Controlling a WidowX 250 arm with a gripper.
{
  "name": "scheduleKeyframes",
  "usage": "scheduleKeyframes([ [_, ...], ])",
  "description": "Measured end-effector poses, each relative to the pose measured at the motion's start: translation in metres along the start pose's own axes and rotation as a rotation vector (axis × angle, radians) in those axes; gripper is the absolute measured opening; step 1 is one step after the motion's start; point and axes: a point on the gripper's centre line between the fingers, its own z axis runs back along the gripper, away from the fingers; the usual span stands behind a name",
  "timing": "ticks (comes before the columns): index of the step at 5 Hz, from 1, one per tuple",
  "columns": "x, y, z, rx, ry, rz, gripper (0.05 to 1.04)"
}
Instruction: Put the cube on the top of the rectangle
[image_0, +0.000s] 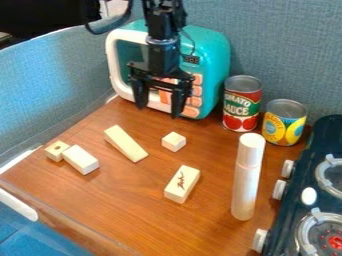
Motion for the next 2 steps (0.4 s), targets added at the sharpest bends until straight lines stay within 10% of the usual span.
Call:
scheduleKeyframes([
  [2,0.023,-0.012,-0.029,-0.065,0.047,-0.028,1.001],
])
